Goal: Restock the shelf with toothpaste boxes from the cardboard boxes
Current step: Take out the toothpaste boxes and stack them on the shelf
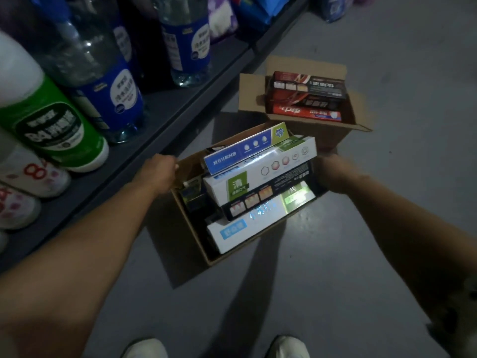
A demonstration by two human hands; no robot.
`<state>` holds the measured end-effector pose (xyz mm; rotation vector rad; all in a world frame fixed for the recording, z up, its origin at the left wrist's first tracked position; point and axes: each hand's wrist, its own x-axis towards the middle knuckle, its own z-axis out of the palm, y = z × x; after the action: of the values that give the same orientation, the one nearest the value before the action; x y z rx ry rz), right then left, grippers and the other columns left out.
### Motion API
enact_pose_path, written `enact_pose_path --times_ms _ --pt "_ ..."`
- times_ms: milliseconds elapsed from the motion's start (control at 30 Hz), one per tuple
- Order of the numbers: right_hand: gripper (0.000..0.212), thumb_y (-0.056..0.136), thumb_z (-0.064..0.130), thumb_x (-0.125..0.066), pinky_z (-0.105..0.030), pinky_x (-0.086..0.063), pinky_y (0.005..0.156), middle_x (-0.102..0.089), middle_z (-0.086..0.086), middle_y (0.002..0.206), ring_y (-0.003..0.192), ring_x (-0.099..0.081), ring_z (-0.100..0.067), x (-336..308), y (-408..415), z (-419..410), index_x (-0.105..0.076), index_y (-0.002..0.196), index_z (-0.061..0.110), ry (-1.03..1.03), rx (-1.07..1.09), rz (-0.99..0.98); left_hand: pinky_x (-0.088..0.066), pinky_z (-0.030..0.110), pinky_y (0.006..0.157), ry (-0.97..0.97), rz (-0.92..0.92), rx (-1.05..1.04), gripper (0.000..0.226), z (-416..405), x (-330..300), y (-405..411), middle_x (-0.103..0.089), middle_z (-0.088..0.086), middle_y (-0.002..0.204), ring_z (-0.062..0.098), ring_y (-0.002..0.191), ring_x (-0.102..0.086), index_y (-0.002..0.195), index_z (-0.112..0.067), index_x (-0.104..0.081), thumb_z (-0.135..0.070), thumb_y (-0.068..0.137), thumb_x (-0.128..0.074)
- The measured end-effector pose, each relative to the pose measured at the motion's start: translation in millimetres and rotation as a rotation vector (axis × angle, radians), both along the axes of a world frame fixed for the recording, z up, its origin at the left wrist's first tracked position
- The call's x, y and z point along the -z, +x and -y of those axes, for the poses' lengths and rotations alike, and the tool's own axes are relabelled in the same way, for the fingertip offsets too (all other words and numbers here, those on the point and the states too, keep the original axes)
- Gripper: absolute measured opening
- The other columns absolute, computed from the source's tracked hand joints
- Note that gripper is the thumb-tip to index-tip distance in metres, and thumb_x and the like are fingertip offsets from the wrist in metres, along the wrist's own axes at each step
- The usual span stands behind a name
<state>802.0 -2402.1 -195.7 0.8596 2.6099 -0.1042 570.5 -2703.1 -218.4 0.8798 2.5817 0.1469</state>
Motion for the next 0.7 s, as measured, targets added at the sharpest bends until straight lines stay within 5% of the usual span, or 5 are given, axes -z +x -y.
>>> enact_pose_path --times_ms 133,267,400,700 --pt "0.022 0.097 0.030 -0.048 -0.037 -0.056 0.077 -0.065 -0.010 0.096 0.083 -0.062 -0.023 10 18 4 -0.060 0.105 0.012 -0.021 0.122 0.009 -0.041 0.037 0.071 0.108 -0.054 0.015 0.018 -27 -3 -11 -0.063 0.021 0.097 0.031 0.084 -0.057 0.089 -0.009 -0.061 -0.016 0.098 -0.047" --pt "0.026 0.100 0.032 -0.042 -0.038 -0.055 0.080 -0.063 -0.011 0.096 0.085 -0.062 -0.024 14 22 3 -0.057 0.095 0.011 -0.093 0.217 -0.046 -0.041 0.040 0.071 0.224 -0.116 -0.037 0.019 -34 -2 -7 -0.061 0.021 0.100 0.030 0.085 -0.055 0.101 -0.004 -0.058 -0.016 0.099 -0.044" --pt "0.034 0.102 0.037 -0.032 -0.042 -0.050 0.085 -0.060 -0.015 0.112 0.100 -0.061 -0.031 17 22 1 -0.049 0.119 0.013 -0.131 0.242 -0.104 -0.045 0.046 0.078 0.237 -0.087 -0.197 0.040 -13 5 29 -0.056 0.029 0.116 0.043 0.100 -0.058 0.136 -0.001 -0.034 -0.019 0.101 -0.038" --pt "0.034 0.102 0.034 -0.031 -0.048 -0.052 0.086 -0.061 -0.019 0.114 0.099 -0.061 -0.033 20 27 13 -0.044 0.122 0.010 -0.159 0.250 -0.126 -0.045 0.040 0.070 0.108 -0.094 -0.219 0.047 -31 6 38 -0.061 0.026 0.111 0.039 0.097 -0.062 0.134 0.001 -0.031 0.001 0.091 -0.052"
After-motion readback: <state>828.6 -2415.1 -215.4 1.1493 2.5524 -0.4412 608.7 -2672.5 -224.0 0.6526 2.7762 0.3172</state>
